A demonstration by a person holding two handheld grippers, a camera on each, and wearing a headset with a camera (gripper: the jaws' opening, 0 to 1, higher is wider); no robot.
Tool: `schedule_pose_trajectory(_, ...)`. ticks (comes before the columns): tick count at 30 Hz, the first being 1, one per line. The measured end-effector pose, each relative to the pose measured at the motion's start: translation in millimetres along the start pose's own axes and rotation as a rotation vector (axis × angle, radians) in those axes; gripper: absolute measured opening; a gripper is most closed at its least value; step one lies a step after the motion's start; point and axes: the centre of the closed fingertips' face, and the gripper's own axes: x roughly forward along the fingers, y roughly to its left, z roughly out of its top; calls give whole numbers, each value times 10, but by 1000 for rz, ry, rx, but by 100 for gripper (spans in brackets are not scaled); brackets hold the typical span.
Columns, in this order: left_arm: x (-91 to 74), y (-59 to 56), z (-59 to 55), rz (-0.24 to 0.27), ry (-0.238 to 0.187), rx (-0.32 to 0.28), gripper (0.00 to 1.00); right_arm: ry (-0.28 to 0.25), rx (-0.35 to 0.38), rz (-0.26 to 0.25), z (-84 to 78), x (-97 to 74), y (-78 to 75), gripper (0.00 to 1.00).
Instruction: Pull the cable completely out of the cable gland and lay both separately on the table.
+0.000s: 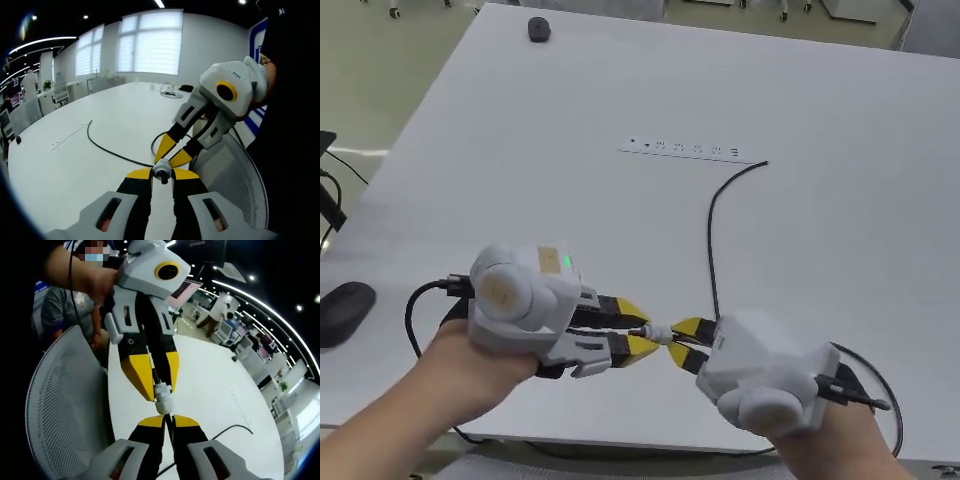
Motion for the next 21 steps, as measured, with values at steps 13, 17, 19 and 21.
schedule_pose_trajectory(13,-40,70,67,3,-33,-12,15,110,200,-29,-409,26,-137,0)
schedule_pose_trajectory(17,-68,73,90,-1,-57,-33,15,136,251,-31,-536,28,-157,0)
schedule_pose_trajectory(19,-72,75,70,2,-45,-21,15,139,263,-34,-567,36,-175,0)
schedule_pose_trajectory(21,-78,83,37,-3,-37,-21,15,153,276,-37,-608,47,-172,0)
